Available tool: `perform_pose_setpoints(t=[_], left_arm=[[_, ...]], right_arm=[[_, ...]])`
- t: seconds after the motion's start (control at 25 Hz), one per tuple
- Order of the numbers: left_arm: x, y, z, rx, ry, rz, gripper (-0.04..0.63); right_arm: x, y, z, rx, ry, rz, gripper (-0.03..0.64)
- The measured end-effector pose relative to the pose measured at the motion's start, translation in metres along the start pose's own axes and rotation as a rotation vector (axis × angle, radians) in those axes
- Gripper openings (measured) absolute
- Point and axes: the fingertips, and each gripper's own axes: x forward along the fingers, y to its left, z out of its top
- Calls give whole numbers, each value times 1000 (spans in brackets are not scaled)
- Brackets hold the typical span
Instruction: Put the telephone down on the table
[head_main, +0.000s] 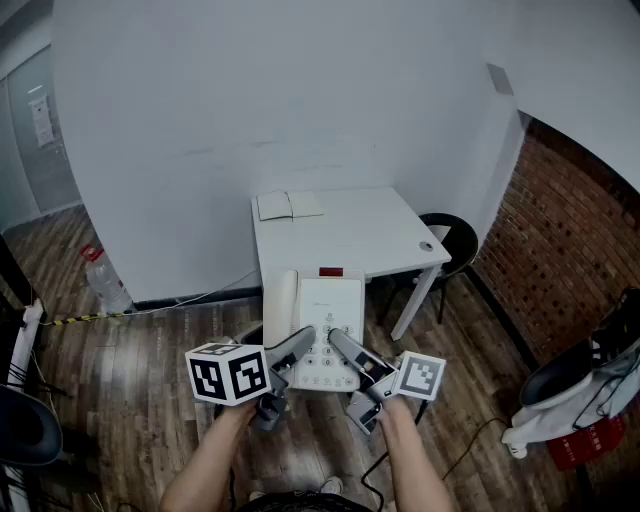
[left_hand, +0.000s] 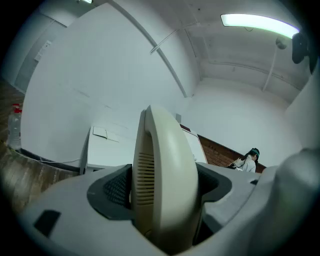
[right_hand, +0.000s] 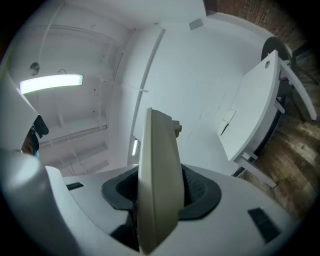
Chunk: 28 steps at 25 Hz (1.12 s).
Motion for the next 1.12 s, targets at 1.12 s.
perform_pose_setpoints(t=[1.12], left_arm=[[146,-39,-9,16,29,37,375]], right_arm=[[-59,-89,109,56,-13,4,190]])
